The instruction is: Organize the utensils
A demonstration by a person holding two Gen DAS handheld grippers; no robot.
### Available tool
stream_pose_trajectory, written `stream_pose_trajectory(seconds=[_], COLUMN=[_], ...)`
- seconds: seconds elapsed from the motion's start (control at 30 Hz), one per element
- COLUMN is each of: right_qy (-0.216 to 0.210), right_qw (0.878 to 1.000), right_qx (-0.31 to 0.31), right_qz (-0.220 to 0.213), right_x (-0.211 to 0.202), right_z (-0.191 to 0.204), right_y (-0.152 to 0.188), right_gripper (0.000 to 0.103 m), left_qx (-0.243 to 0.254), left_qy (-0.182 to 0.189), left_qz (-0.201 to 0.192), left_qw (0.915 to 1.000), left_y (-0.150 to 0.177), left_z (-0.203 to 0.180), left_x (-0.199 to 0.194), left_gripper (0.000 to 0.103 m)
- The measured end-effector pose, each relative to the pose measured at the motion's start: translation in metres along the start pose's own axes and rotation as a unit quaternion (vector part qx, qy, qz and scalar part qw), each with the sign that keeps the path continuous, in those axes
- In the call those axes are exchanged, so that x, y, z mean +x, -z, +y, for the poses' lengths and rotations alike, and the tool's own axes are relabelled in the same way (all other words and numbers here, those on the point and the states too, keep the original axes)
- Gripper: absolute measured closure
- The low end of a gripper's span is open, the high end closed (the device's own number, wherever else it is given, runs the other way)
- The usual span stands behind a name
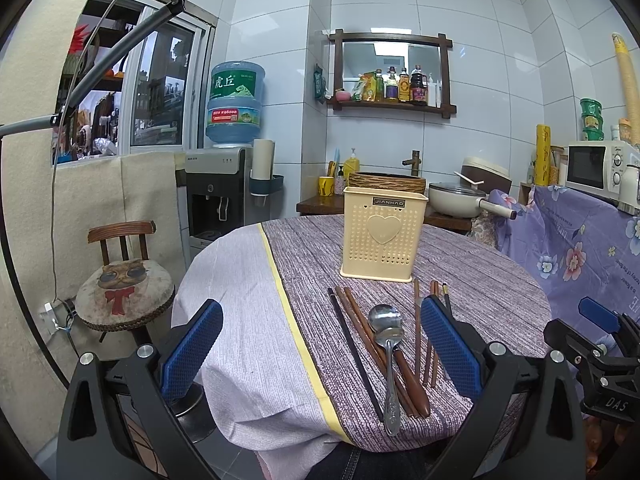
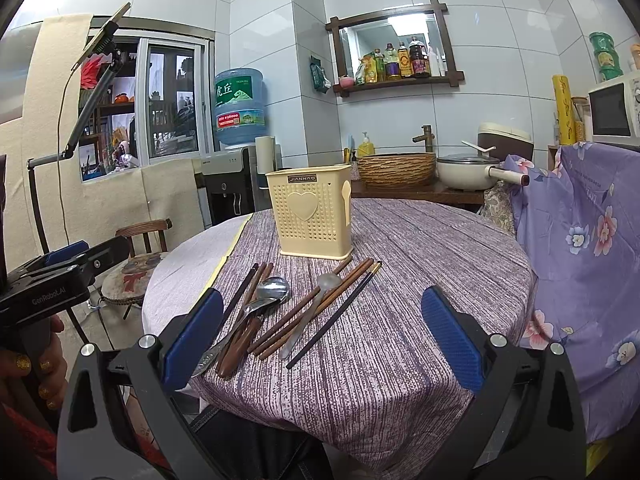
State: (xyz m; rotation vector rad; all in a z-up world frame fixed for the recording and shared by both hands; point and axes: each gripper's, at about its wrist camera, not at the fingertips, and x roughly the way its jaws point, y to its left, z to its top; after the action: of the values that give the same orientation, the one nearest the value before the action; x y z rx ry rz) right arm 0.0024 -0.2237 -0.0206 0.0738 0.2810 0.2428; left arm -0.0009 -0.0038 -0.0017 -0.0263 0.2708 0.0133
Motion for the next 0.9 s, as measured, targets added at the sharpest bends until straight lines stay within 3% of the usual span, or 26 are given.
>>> stream_pose_trajectory(seconds=[0.9], right_qy=[0.000], right_qw=[1.000], right_qx=[0.001], right_qz=[0.003], right_x=[0.0008], right_z=[0.0009], right_y=[-0.0005], right_gripper=[0.005], left_qx=[0.000], left_qy=[0.000], left_qz=[0.001], left_qw=[1.0000], left_y=[-0.0001], left_z=[0.0003], left_x=[0.0002], left_gripper=[0.005])
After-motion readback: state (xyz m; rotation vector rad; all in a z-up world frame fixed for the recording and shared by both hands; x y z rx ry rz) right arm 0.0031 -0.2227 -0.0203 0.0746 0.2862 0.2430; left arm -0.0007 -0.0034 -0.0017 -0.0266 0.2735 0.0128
